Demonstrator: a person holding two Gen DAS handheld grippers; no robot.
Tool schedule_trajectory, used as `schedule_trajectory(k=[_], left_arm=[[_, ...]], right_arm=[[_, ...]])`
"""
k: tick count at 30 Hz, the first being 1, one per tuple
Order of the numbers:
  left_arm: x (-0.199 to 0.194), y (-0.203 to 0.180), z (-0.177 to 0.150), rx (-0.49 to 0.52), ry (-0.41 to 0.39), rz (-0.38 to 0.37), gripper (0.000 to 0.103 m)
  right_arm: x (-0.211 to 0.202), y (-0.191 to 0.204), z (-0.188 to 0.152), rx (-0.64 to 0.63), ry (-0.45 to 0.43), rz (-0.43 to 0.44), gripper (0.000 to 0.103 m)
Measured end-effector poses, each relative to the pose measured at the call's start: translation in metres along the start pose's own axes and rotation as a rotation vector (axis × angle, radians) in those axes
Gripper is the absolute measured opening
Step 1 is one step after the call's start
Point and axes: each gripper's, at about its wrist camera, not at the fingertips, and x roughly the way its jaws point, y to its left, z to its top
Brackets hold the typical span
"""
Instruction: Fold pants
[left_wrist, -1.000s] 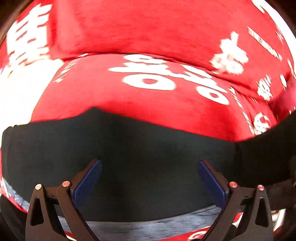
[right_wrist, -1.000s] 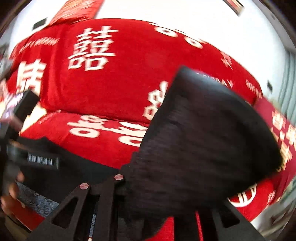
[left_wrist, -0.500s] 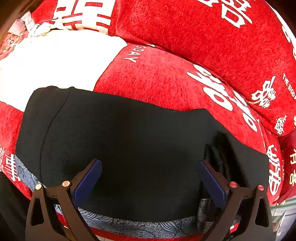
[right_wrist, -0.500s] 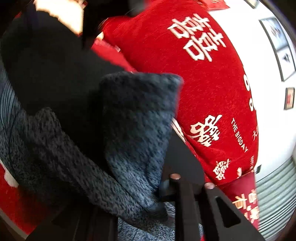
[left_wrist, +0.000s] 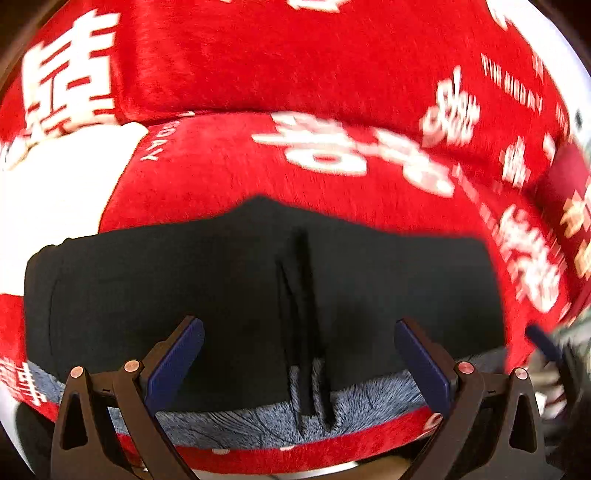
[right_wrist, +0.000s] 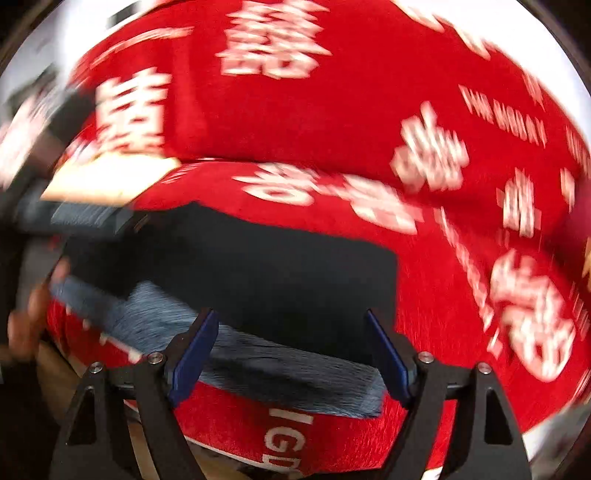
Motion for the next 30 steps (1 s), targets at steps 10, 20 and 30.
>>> schedule_trajectory(k=[10, 20, 30], left_arm=[[0.038, 0.006, -0.031, 0.014, 0.099, 0.095, 0.103], [0.037, 0.007, -0.039, -0.007, 0.071, 0.082, 0.103], [0.039, 0.011, -0.038, -0.010, 0.073, 0.065, 0.103]], right_arm=[[0.032, -0.005, -0.039, -0.002, 0.124, 0.008, 0.084], [0.091, -0.027, 0.053, 0.002, 0.126, -0.021, 0.084], [0.098, -0.009, 0.052, -0.084, 0.129, -0.143, 0.091]])
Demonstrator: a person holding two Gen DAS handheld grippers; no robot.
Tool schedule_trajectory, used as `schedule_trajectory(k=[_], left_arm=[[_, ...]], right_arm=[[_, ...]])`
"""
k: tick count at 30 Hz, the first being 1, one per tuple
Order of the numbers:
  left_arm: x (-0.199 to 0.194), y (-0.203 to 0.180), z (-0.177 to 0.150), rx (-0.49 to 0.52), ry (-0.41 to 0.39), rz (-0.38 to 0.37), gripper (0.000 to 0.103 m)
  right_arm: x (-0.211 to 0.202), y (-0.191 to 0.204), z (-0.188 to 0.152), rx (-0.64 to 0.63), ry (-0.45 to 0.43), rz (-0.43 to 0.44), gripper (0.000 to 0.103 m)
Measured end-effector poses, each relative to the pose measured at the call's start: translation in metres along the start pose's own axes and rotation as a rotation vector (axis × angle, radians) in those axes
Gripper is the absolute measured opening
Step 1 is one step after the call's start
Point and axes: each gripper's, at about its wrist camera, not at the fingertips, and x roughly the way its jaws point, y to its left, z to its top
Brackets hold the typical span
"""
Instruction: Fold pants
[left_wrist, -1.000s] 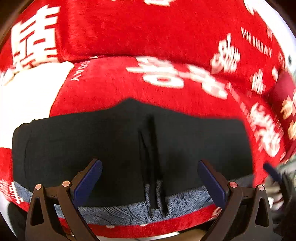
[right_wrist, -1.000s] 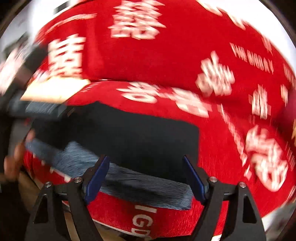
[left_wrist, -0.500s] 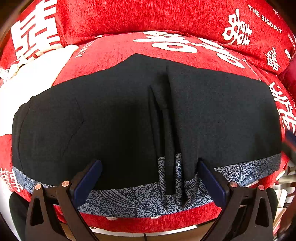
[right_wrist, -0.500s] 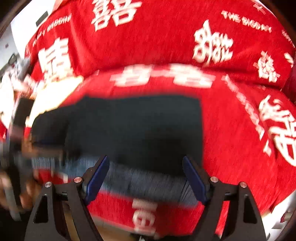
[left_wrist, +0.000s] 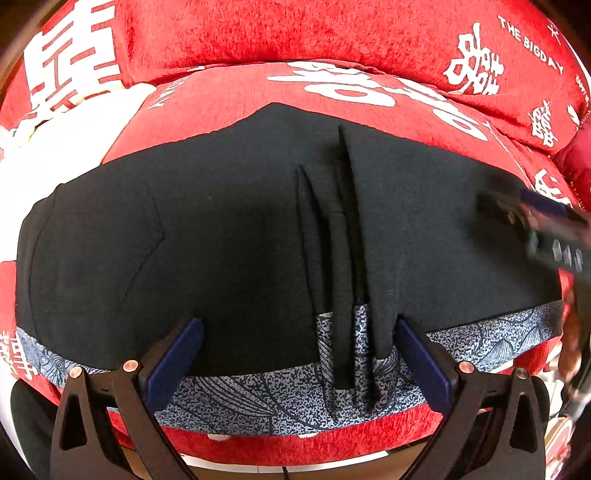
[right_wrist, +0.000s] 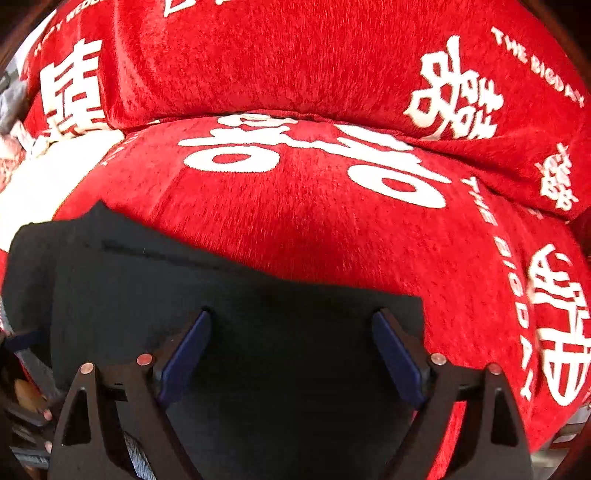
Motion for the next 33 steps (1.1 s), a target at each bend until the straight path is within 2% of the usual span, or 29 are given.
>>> schedule_trajectory(k=[6, 9, 11, 13, 15, 17, 19, 24, 27, 29, 30, 32, 33], left_arm=[[0.001, 0.000, 0.000, 0.005, -0.007, 0.006, 0.103], [0.000, -0.001, 0.000, 0.009, -0.007, 0.002, 0.103], [-0.002, 0.001, 0.001, 0.008, 0.003, -0.017, 0.103], [-0.013, 0.012, 0.002, -0.021, 0.016, -0.060, 0.103], [-0.032, 0.029, 0.000, -0.053, -0.036, -0.084, 0.103], [-0.045, 0.045, -0.002, -0.060, -0.081, -0.041, 0.103], [-0.052, 0.071, -0.004, -0.090, -0.111, 0.004, 0.103], [-0.037, 0.143, -0.014, -0.261, -0.057, 0.060, 0.103], [-0.029, 0.170, -0.026, -0.314, -0.036, 0.067, 0.103], [-0.022, 0.179, -0.031, -0.314, -0.025, 0.054, 0.103], [-0.019, 0.185, -0.036, -0.314, -0.031, 0.023, 0.103], [-0.023, 0.187, -0.040, -0.305, -0.038, 0.004, 0.103], [-0.027, 0.189, -0.041, -0.304, -0.045, -0.012, 0.103]], right_arm=[[-0.034, 0.013, -0.064, 0.024, -0.069, -0.080, 0.093], [-0.040, 0.021, -0.082, 0.031, -0.068, -0.118, 0.100], [-0.037, 0.020, -0.086, 0.050, -0.055, -0.105, 0.102], [-0.038, 0.018, -0.081, 0.053, -0.028, -0.115, 0.103], [-0.051, 0.020, -0.071, 0.086, -0.027, -0.142, 0.103], [-0.070, 0.030, -0.065, 0.084, -0.114, -0.136, 0.103], [-0.073, 0.047, -0.057, 0.051, -0.148, -0.111, 0.103], [-0.022, 0.105, -0.037, -0.050, -0.091, -0.029, 0.103], [0.004, 0.122, -0.029, -0.041, -0.077, -0.051, 0.103], [0.011, 0.114, -0.025, 0.028, -0.045, -0.001, 0.103], [0.012, 0.111, -0.026, 0.050, -0.026, 0.013, 0.103], [0.003, 0.110, -0.026, 0.075, -0.002, -0.012, 0.103], [-0.012, 0.113, -0.026, 0.072, -0.041, -0.018, 0.103]])
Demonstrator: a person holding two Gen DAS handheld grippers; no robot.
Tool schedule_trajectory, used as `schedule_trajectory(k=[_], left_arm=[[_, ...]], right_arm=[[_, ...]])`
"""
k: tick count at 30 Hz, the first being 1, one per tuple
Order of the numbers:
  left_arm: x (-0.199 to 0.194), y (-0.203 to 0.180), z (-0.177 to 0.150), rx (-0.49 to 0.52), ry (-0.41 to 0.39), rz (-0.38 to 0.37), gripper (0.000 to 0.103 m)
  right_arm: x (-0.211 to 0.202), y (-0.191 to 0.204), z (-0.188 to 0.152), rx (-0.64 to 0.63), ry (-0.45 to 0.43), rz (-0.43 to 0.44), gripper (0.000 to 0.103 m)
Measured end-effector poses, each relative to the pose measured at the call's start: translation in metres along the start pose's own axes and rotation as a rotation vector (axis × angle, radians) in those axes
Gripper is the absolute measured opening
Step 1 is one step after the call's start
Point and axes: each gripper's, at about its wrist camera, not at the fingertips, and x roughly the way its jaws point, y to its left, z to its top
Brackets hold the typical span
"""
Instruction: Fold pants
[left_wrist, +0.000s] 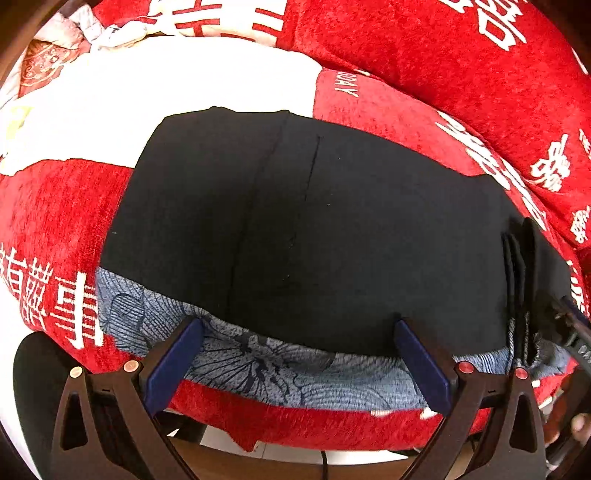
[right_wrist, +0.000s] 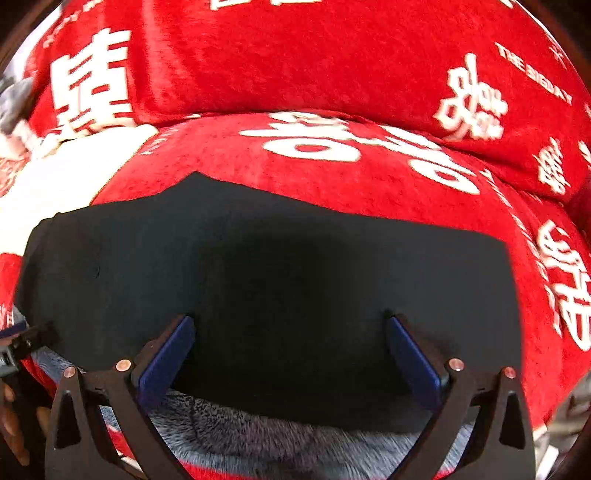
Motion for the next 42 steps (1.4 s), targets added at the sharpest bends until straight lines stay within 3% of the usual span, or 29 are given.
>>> schedule_trajectory(k=[2, 4, 5, 6, 9, 12, 16, 18, 23, 25, 29, 30, 31, 32, 34, 36, 37, 42], left_arm=[[-0.012, 0.009, -0.002, -0.026, -0.049, -0.045, 0.103], [-0.014, 0.025, 0.001, -0.070, -0.073, -0.013, 0.103], [-0.005, 0.034, 0.003, -0.086, -0.033, 0.035, 0.103], [0.003, 0.039, 0.003, -0.087, -0.001, 0.027, 0.103], [0.000, 0.047, -0.002, -0.070, -0.014, -0.011, 0.103], [-0.007, 0.065, -0.011, -0.079, -0.007, -0.021, 0.103], [-0.001, 0.095, -0.025, -0.130, -0.004, -0.047, 0.103], [0.012, 0.114, -0.025, -0.223, 0.062, -0.135, 0.103], [0.013, 0.110, -0.020, -0.220, 0.049, -0.145, 0.103], [0.010, 0.114, -0.021, -0.219, 0.050, -0.153, 0.103], [0.011, 0.116, -0.017, -0.217, 0.051, -0.165, 0.103], [0.008, 0.120, -0.017, -0.223, 0.045, -0.180, 0.103], [0.005, 0.121, -0.014, -0.227, 0.032, -0.192, 0.103], [0.001, 0.123, -0.013, -0.227, 0.014, -0.204, 0.103], [-0.010, 0.128, -0.005, -0.191, -0.021, -0.240, 0.103], [-0.014, 0.136, 0.005, -0.146, -0.039, -0.285, 0.103], [-0.013, 0.139, 0.010, -0.128, -0.038, -0.303, 0.103], [0.001, 0.145, 0.047, 0.011, -0.003, -0.448, 0.103]], right_arm=[[-0.023, 0.013, -0.003, -0.031, -0.071, 0.033, 0.103], [-0.035, 0.035, -0.005, -0.090, -0.097, 0.084, 0.103], [-0.033, 0.052, -0.007, -0.140, -0.087, 0.117, 0.103], [-0.029, 0.067, -0.008, -0.182, -0.074, 0.133, 0.103], [-0.007, 0.105, -0.012, -0.303, -0.028, 0.138, 0.103], [0.027, 0.134, -0.015, -0.406, 0.086, 0.170, 0.103], [0.027, 0.145, 0.014, -0.376, 0.049, 0.256, 0.103], [0.034, 0.161, 0.033, -0.415, 0.047, 0.315, 0.103], [0.070, 0.219, 0.069, -0.610, 0.124, 0.386, 0.103], [0.079, 0.240, 0.081, -0.704, 0.145, 0.457, 0.103], [0.106, 0.264, 0.097, -0.824, 0.348, 0.607, 0.103], [0.106, 0.268, 0.098, -0.866, 0.365, 0.625, 0.099], [0.104, 0.272, 0.100, -0.896, 0.393, 0.660, 0.081], [0.098, 0.276, 0.101, -0.936, 0.417, 0.693, 0.074], [0.089, 0.276, 0.099, -0.996, 0.418, 0.688, 0.048], [0.076, 0.271, 0.098, -1.037, 0.389, 0.699, 0.031], [0.071, 0.269, 0.100, -1.040, 0.372, 0.710, 0.027], [0.029, 0.258, 0.087, -1.088, 0.200, 0.729, 0.023]])
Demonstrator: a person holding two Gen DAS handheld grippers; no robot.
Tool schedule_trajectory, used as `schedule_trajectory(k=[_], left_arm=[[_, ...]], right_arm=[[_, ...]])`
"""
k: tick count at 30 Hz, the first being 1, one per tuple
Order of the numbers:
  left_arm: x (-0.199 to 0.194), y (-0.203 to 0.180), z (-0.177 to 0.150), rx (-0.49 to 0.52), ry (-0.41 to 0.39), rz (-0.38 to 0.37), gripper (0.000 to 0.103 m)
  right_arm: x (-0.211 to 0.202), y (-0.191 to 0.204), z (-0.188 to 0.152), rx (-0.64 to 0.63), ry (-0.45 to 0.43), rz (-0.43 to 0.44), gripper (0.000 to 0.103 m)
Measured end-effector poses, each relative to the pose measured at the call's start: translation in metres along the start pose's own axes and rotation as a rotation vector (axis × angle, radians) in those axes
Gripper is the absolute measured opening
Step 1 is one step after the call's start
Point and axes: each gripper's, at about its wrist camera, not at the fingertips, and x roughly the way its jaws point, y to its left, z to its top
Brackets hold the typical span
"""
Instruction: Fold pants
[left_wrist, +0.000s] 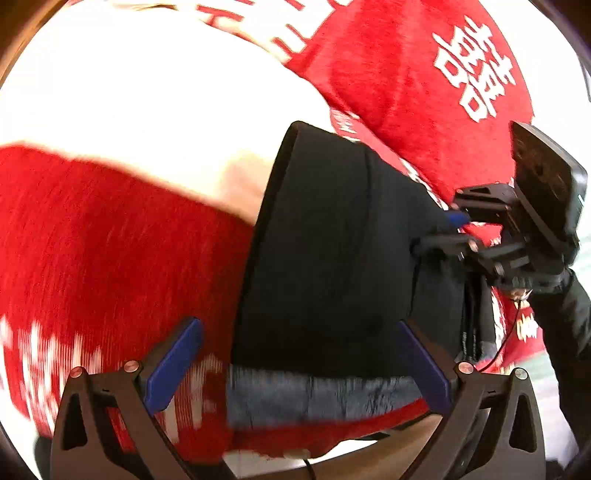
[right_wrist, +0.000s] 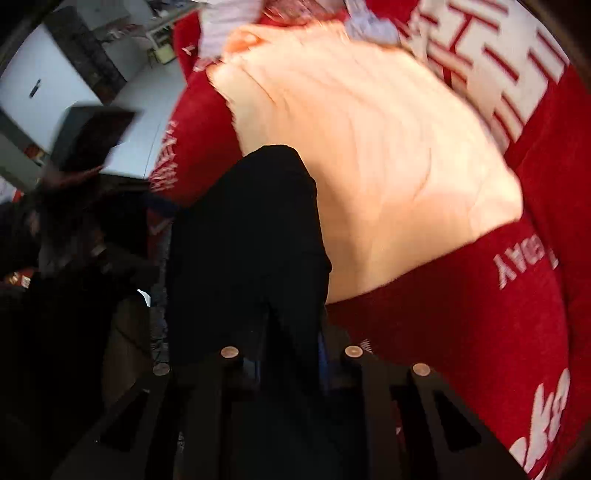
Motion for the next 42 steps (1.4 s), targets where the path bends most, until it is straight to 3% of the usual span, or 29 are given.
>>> schedule_trajectory(k=[3, 7, 11, 13, 14, 15, 16, 19, 22, 25, 27, 28, 32, 38, 40, 42], left_arm=[[0.009, 0.000, 0.018, 0.088, 0.020, -0.088, 0.103], [0.037, -0.009, 0.030, 0.133, 0.134, -0.259, 0.103], [0.046, -0.036, 0.024, 0.237, 0.170, -0.147, 0.098], [0.044, -0.040, 0.021, 0.262, 0.176, -0.061, 0.062], [0.042, -0.039, 0.021, 0.259, 0.177, -0.053, 0.058], [0.038, -0.037, 0.023, 0.233, 0.186, -0.053, 0.053], [0.037, -0.037, 0.024, 0.225, 0.191, -0.046, 0.051], [0.035, -0.047, 0.021, 0.245, 0.191, 0.016, 0.050], [0.036, -0.053, 0.021, 0.232, 0.186, 0.056, 0.050], [0.036, -0.050, 0.021, 0.201, 0.181, 0.074, 0.050], [0.033, -0.053, 0.018, 0.212, 0.174, 0.099, 0.050], [0.032, -0.055, 0.017, 0.219, 0.170, 0.111, 0.049], [0.025, -0.067, 0.014, 0.238, 0.150, 0.140, 0.048], [0.006, -0.098, 0.011, 0.271, 0.109, 0.172, 0.045], [-0.001, -0.111, 0.010, 0.300, 0.100, 0.201, 0.043], [-0.005, -0.123, 0.010, 0.314, 0.096, 0.225, 0.042]], right_arm=[[-0.018, 0.012, -0.010, -0.045, -0.058, -0.042, 0.022], [-0.024, 0.021, -0.013, -0.047, -0.095, -0.075, 0.022], [-0.007, 0.002, -0.017, 0.046, -0.063, -0.104, 0.023], [0.004, -0.013, -0.013, 0.143, -0.042, -0.103, 0.031], [0.001, -0.021, -0.017, 0.205, -0.043, -0.117, 0.036], [-0.002, -0.028, -0.016, 0.259, -0.054, -0.129, 0.049], [-0.008, -0.034, -0.020, 0.322, -0.076, -0.151, 0.059], [-0.039, -0.050, -0.052, 0.570, -0.158, -0.278, 0.068], [-0.051, -0.051, -0.091, 0.797, -0.235, -0.260, 0.072], [-0.036, -0.042, -0.117, 0.950, -0.241, -0.269, 0.074], [-0.026, -0.028, -0.132, 0.989, -0.243, -0.256, 0.073], [-0.027, -0.012, -0.137, 0.971, -0.275, -0.295, 0.073], [-0.025, 0.033, -0.151, 0.947, -0.290, -0.321, 0.081], [-0.019, 0.097, -0.174, 0.852, -0.247, -0.367, 0.085], [-0.031, 0.101, -0.178, 0.844, -0.218, -0.329, 0.085], [-0.058, 0.101, -0.183, 0.846, -0.286, -0.377, 0.086]])
